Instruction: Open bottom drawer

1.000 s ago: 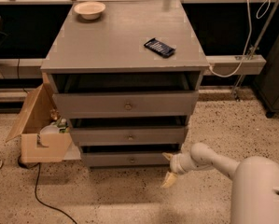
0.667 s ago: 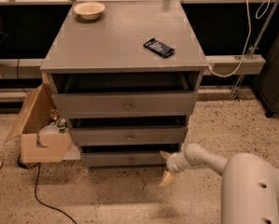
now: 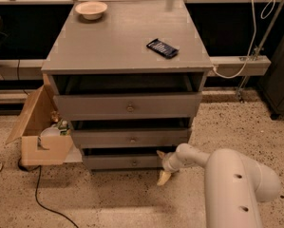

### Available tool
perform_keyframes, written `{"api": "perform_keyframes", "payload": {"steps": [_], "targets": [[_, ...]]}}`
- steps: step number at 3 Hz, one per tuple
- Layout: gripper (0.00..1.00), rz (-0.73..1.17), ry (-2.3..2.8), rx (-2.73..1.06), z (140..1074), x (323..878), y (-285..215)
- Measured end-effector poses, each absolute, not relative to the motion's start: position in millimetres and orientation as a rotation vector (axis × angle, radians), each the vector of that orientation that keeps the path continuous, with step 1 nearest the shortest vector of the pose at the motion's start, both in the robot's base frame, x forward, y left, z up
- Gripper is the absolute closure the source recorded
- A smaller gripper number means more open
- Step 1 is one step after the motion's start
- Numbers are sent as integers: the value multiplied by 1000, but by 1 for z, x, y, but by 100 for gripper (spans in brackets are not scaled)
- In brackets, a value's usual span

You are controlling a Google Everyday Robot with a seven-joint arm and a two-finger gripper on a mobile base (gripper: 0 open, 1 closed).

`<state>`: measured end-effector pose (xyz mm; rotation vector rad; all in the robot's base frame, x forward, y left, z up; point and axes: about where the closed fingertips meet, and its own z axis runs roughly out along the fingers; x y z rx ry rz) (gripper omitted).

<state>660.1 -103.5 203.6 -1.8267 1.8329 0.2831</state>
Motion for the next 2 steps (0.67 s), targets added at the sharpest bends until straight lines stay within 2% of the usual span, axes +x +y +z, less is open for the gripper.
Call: {"api": "perform_keyframes", "payload": {"steps": [2], "targets": [[0,105,1871,-1915,172,691,-81]]}}
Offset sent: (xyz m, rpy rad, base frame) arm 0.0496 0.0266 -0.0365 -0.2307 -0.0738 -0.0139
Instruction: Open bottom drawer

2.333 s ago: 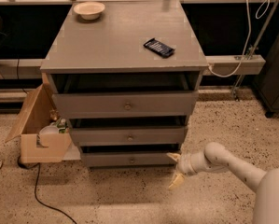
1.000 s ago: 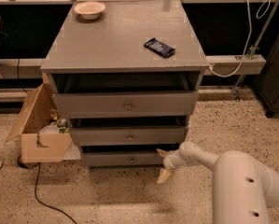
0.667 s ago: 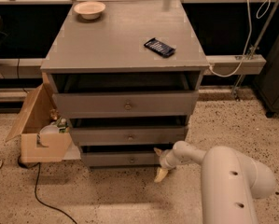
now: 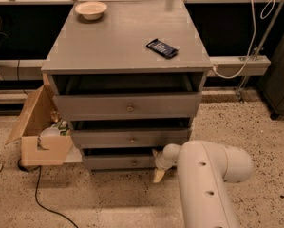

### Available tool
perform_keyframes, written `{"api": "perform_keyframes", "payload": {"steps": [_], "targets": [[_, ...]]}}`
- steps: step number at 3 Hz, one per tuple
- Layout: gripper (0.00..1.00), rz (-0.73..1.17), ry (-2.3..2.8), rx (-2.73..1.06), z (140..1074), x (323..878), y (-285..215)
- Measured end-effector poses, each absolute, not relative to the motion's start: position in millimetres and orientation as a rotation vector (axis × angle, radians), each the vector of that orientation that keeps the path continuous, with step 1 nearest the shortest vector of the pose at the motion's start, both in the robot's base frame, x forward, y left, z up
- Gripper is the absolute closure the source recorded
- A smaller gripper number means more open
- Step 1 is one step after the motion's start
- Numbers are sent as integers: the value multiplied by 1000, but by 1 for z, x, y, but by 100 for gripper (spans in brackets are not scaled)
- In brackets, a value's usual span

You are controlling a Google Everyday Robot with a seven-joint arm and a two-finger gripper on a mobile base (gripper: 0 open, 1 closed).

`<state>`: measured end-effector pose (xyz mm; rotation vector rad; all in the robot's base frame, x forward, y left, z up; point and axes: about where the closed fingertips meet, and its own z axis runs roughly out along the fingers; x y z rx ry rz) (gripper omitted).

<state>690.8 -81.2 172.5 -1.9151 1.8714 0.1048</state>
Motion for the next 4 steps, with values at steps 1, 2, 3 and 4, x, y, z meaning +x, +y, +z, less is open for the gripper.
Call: {"api": "perform_keyframes", "payload": {"steps": [1,2,3,4], "targets": [[0,97,1875,-1931,164,702,-72],[26,126,1869,-1960,152,692,-62],[50,126,1869,-1960,152,692,-62],[81,116,1857,-1954,164,694,-63]]}}
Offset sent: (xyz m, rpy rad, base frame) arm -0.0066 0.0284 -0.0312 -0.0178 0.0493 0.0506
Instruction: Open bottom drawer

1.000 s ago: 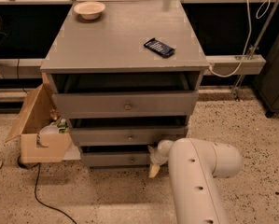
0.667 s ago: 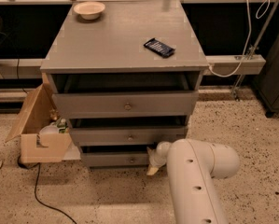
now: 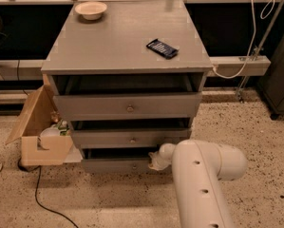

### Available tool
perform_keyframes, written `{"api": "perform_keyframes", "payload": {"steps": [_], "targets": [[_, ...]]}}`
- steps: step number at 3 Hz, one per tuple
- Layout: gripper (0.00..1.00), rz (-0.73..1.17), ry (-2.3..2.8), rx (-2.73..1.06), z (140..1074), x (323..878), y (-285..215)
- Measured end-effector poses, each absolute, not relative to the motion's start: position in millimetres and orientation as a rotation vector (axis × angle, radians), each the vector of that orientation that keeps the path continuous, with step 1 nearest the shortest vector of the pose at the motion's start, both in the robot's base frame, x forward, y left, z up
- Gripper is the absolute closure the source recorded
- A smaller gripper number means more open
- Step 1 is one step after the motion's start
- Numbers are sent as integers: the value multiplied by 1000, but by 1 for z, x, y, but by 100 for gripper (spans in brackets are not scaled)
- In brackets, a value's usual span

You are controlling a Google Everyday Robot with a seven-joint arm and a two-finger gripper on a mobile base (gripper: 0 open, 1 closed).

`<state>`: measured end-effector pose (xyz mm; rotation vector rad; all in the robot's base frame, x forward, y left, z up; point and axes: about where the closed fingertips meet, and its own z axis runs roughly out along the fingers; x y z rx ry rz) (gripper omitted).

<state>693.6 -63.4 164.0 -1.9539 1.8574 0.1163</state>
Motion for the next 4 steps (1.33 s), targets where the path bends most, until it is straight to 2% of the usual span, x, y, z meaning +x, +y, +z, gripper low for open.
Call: {"api": "perform_keyframes", "payload": {"steps": [1,2,3,4], "targets": [[100,130,1825,-1966,186,668,-63],[87,168,1827,-1994,184,643,-60],[64,168,1827,-1994,184,643,-60],[33,168,1827,-1994,184,643,-60]]}}
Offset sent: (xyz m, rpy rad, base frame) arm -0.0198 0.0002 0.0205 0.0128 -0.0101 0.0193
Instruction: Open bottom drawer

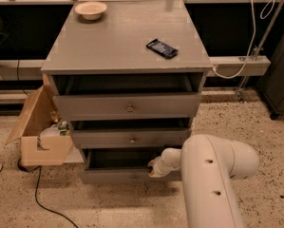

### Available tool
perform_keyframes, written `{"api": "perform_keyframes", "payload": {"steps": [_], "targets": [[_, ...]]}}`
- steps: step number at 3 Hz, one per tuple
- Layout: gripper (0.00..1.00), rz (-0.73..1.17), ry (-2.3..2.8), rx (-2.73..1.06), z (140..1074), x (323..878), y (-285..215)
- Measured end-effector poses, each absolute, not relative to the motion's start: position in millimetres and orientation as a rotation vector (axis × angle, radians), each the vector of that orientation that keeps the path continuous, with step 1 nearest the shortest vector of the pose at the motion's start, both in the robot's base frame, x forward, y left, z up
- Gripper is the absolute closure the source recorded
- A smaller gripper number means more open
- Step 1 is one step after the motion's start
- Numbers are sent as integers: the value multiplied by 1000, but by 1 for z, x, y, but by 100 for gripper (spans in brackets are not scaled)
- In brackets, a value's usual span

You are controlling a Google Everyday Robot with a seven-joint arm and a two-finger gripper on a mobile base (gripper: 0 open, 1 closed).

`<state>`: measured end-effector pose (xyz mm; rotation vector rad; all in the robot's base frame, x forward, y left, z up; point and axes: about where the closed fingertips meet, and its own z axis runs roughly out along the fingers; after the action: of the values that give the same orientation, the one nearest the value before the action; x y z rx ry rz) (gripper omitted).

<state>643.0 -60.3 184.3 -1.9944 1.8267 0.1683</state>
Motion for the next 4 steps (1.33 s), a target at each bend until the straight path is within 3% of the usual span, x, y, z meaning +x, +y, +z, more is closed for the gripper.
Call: {"api": "perform_keyframes", "payload": {"steps": [1,2,4], "targets": [[10,168,1827,-1994,184,643,-60],[0,191,1817,-2011,182,639,-58],[2,325,1895,-2185,158,609,-29]]}}
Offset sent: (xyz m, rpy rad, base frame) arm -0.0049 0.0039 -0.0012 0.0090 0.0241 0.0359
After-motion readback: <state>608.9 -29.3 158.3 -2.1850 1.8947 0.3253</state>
